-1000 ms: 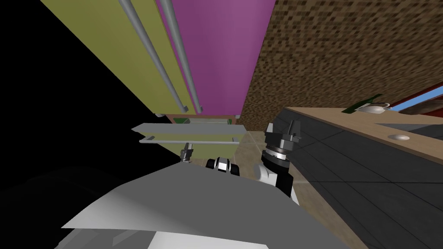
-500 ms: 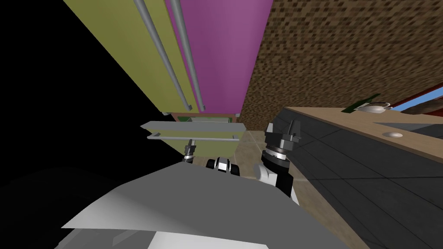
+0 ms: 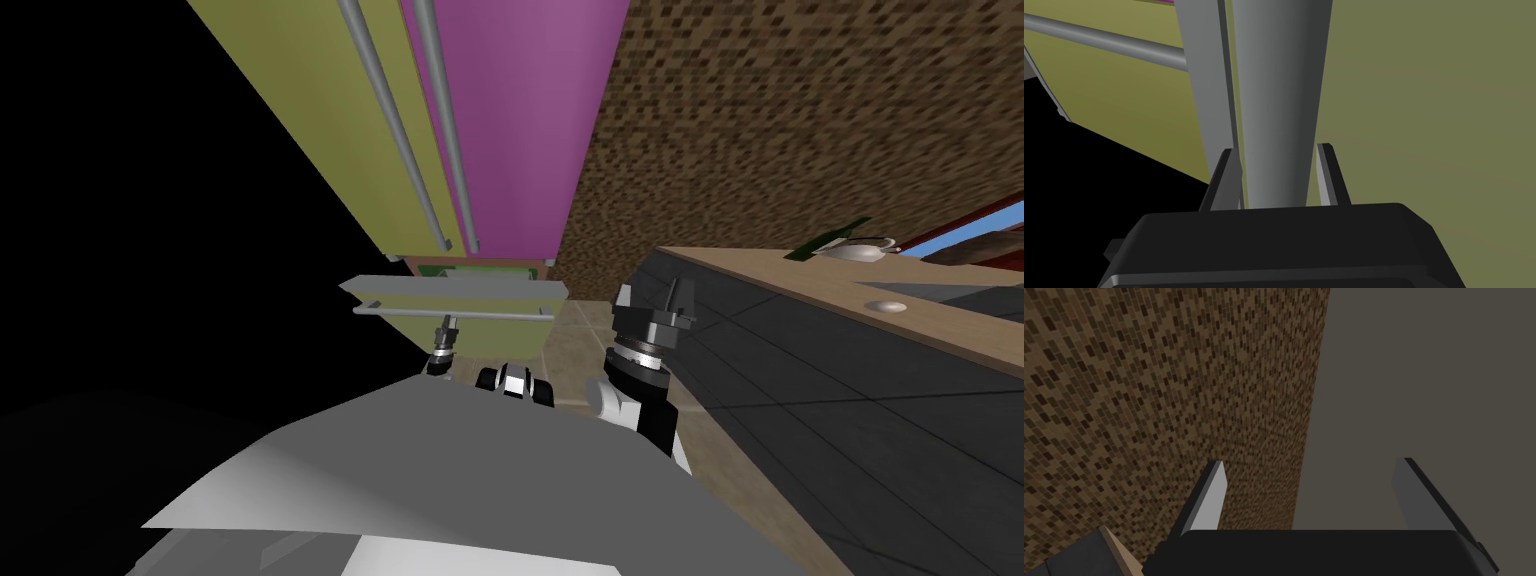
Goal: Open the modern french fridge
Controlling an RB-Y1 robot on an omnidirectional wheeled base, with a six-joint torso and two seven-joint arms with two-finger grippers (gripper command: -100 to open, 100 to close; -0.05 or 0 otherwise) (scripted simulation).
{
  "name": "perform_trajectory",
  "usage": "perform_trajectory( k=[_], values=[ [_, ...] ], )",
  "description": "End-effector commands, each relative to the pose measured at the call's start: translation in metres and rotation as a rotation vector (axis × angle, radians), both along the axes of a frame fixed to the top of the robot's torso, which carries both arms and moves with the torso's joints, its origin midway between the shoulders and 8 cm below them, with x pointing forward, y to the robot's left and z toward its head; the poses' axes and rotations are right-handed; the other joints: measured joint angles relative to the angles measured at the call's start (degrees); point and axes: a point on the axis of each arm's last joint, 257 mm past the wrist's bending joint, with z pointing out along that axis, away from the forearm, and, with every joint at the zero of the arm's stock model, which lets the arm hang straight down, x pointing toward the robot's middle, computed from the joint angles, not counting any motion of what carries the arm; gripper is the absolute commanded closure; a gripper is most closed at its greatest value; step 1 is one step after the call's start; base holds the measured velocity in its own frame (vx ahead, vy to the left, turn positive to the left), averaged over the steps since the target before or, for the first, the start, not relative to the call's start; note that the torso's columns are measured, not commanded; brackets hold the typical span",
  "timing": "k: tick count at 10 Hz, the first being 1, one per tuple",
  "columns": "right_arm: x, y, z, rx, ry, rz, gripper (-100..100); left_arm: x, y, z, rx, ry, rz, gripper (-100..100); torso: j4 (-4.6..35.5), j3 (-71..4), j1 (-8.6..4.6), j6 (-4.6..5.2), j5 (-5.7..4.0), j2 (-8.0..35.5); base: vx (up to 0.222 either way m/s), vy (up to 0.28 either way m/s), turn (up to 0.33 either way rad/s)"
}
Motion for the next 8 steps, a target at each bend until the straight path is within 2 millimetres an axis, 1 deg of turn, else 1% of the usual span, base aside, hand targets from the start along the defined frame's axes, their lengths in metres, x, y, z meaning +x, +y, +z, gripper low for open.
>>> perform_trajectory(
  k=[1,2,3,4,5,6,7,8],
  values=[
    [0.000,0.000,0.000,0.000,0.000,0.000,0,0.026,0.000,0.005,0.004,-0.010,-0.002,100,-0.1,0.1,0.08,-0.01,0.14,0.1,-0.131,-0.001,0.038],
    [0.000,0.000,0.000,0.000,0.000,0.000,0,0.031,-0.002,0.010,0.004,-0.023,-0.006,100,-0.1,0.1,0.11,0.00,0.10,0.1,-0.070,-0.003,0.006],
    [0.000,0.000,0.000,0.000,0.000,0.000,0,0.043,0.000,-0.002,0.005,0.014,0.000,100,0.0,0.0,-0.02,0.07,0.02,0.0,-0.142,-0.006,0.043],
    [0.000,0.000,0.000,0.000,0.000,0.000,0,0.052,-0.004,0.008,0.005,-0.010,-0.009,100,-0.1,0.1,-0.01,-0.05,0.08,0.2,-0.139,-0.022,0.033],
    [0.000,0.000,0.000,0.000,0.000,0.000,0,0.057,-0.006,0.013,0.005,-0.023,-0.014,100,0.0,0.1,-0.03,0.02,0.06,0.2,-0.059,-0.011,0.002],
    [0.000,0.000,0.000,0.000,0.000,0.000,0,0.064,-0.003,0.005,0.010,0.008,-0.005,100,0.1,0.0,-0.12,0.06,-0.10,0.1,-0.106,-0.007,0.032],
    [0.000,0.000,0.000,0.000,0.000,0.000,0,0.073,-0.006,0.008,0.007,0.001,-0.012,100,0.0,0.1,-0.12,0.00,-0.01,0.2,-0.128,-0.003,0.033],
    [0.000,0.000,0.000,0.000,0.000,0.000,0,0.082,-0.010,0.018,0.007,-0.023,-0.021,100,0.0,0.2,-0.07,0.03,0.02,0.3,-0.075,0.005,0.018]
  ],
)
